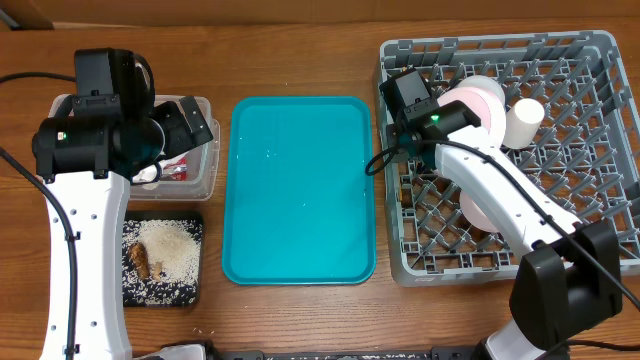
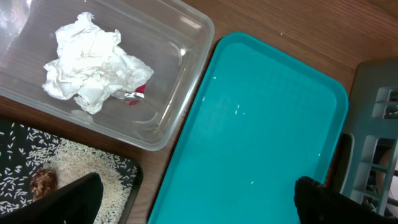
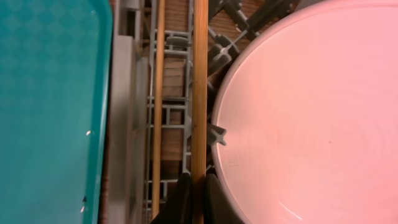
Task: Sort waste into correct bins and load items into the dishwasher
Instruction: 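Carry the chopstick right over the dish rack, then lower the chopstick beside the first one in the rack and release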
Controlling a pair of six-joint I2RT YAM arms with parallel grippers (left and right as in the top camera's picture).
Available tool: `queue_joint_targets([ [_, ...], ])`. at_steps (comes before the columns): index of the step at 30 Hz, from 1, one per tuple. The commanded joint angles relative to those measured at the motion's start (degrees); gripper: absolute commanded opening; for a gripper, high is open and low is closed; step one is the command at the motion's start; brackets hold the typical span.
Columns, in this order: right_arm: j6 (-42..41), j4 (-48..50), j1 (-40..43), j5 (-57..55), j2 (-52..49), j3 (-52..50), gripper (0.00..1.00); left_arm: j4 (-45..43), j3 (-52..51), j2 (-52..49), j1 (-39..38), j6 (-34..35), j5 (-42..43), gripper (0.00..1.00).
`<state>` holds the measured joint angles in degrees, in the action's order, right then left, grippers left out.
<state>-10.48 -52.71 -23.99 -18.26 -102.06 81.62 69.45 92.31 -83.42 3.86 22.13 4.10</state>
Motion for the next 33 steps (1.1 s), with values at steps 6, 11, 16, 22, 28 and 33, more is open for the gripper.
queue_joint_targets([
  [6,1.6,-0.3,-0.1,1.1,0.9,-0.3,0.05,0.0,0.8,0.2,-0.1,0.4,0.0,1.0],
  [11,1.6,-0.3,0.0,1.0,0.8,-0.3,0.25,0.0,0.8,0.2,-0.1,0.4,0.0,1.0],
  [16,1.6,-0.4,0.0,1.0,0.8,-0.3,0.3,0.0,0.8,0.2,-0.1,0.4,0.0,1.0],
  [22,-0.5,0.5,0.0,1.0,0.8,-0.3,0.33,0.0,0.8,0.2,-0.1,0.4,0.0,1.0],
  [28,-0.4,5.5,0.0,4.9,1.0,2.1,0.41,0.0,0.8,0.2,-0.1,0.4,0.0,1.0],
  [33,-0.4,7.2,0.0,16.3,1.1,4.7,0.8,0.0,0.8,0.2,-0.1,0.4,0.0,1.0],
])
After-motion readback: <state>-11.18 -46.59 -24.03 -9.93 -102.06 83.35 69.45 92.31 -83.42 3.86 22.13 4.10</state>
